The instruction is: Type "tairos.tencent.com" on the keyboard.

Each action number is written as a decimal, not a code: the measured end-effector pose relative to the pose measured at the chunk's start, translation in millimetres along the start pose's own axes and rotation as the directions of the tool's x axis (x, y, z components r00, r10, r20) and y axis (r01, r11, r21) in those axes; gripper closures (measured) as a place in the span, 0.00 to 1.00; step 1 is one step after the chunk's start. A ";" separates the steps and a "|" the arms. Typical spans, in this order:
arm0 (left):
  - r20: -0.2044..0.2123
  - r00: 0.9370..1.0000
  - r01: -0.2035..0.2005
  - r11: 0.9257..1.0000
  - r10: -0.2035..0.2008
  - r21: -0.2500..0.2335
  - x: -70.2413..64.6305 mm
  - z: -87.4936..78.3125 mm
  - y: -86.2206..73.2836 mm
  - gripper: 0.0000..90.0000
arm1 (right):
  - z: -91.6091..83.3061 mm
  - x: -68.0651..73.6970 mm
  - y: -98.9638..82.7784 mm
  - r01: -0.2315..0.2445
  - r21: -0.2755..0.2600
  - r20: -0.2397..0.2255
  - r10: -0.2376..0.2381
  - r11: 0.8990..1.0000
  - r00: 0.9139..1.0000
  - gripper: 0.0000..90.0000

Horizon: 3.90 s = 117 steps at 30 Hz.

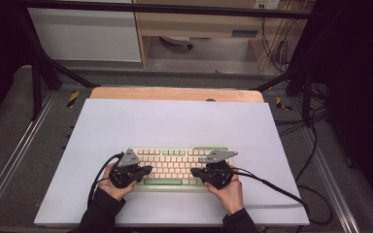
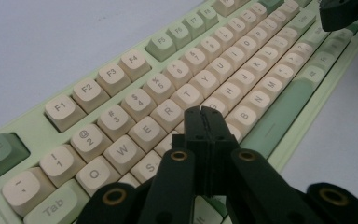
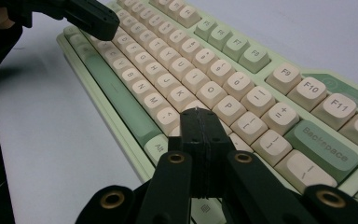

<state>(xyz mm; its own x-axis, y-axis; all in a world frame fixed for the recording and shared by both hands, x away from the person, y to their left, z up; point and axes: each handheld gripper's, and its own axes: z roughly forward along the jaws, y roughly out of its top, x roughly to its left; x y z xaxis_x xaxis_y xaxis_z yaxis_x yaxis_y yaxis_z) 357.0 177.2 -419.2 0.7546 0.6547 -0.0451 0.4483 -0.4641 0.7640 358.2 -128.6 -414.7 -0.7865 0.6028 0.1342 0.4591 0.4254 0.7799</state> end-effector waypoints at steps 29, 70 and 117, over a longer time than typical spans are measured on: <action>0.011 1.000 0.002 1.000 -0.002 0.004 1.8 -2.8 -3.1 1.00 | 0.7 -0.4 -1.1 -0.005 -0.001 -0.003 0.005 1.000 1.000 1.00; -0.070 0.996 0.046 0.999 -0.046 -0.006 20.0 10.0 5.6 1.00 | 1.8 -0.5 -1.2 -0.008 0.003 -0.006 0.008 1.000 1.000 1.00; -0.018 0.998 0.054 0.998 -0.054 -0.038 18.2 -13.4 -6.1 1.00 | 20.0 17.1 10.8 0.001 -0.016 -0.053 -0.002 1.000 0.999 1.00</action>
<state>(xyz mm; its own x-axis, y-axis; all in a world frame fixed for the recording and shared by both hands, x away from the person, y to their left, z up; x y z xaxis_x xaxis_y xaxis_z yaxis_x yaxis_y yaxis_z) 361.6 199.9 -416.0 0.7205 0.6894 -0.0753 0.4699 -0.4055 0.7841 358.0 -100.2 -416.2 -0.8086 0.5648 0.1649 0.4511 0.4151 0.7900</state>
